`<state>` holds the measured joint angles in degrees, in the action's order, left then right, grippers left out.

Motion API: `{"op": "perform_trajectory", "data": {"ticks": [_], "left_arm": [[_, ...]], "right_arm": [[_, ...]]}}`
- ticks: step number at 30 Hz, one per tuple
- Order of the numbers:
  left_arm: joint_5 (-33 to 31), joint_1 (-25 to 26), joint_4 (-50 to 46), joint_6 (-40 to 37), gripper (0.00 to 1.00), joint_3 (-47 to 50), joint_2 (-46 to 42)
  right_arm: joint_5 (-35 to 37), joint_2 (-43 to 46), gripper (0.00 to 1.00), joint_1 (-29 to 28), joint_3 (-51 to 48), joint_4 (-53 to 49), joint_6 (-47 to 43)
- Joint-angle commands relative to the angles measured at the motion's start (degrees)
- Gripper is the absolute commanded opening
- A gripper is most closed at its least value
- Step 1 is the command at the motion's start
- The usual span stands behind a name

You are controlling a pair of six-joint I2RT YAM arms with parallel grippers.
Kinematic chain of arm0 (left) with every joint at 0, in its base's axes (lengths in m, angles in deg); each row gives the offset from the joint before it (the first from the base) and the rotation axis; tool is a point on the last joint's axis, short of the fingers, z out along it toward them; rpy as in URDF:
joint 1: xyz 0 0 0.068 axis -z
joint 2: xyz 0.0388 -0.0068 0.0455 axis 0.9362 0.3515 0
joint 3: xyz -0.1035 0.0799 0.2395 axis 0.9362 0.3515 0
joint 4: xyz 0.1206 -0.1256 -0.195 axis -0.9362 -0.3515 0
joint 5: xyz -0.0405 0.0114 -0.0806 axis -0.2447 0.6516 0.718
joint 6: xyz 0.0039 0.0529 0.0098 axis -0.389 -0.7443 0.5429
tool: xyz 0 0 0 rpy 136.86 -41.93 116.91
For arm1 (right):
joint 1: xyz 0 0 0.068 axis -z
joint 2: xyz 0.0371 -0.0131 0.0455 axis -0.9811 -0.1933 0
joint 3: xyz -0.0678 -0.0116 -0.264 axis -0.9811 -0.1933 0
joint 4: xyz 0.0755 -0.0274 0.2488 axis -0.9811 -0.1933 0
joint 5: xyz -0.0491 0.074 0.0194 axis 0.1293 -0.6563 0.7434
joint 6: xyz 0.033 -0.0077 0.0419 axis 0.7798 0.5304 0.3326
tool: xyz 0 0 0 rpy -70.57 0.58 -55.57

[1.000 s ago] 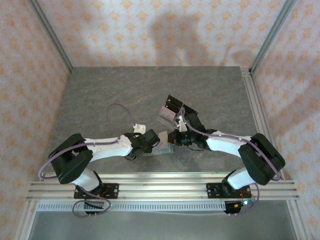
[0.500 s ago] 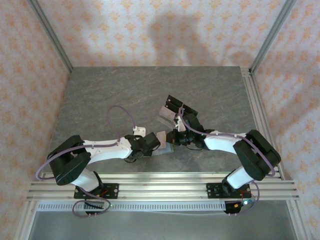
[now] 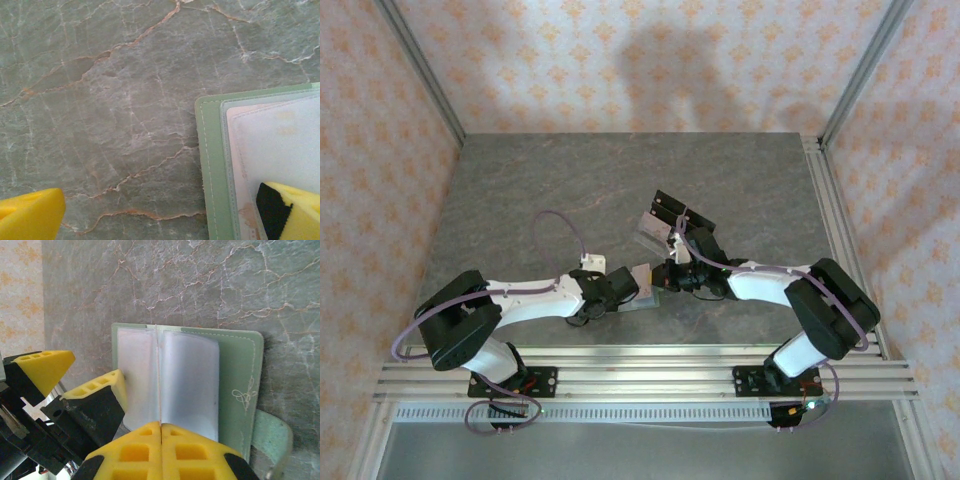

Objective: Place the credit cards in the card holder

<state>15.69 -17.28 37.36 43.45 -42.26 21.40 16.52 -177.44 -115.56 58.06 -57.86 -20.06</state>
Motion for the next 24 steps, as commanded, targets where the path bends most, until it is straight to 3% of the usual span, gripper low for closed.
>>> {"op": "perform_trajectory", "data": {"ticks": [1, 24], "left_arm": [[-3.6, 0.3, -4.0, 1.7, 1.0, 0.6, 0.2], [-5.8, -0.9, -5.0, 0.4, 1.0, -0.5, 0.2]], "right_arm": [[-0.8, -1.2, 0.0, -0.4, -0.4, 2.3, -0.3], [2.4, -2.8, 0.0, 1.2, -1.6, -0.1, -1.7]]}}
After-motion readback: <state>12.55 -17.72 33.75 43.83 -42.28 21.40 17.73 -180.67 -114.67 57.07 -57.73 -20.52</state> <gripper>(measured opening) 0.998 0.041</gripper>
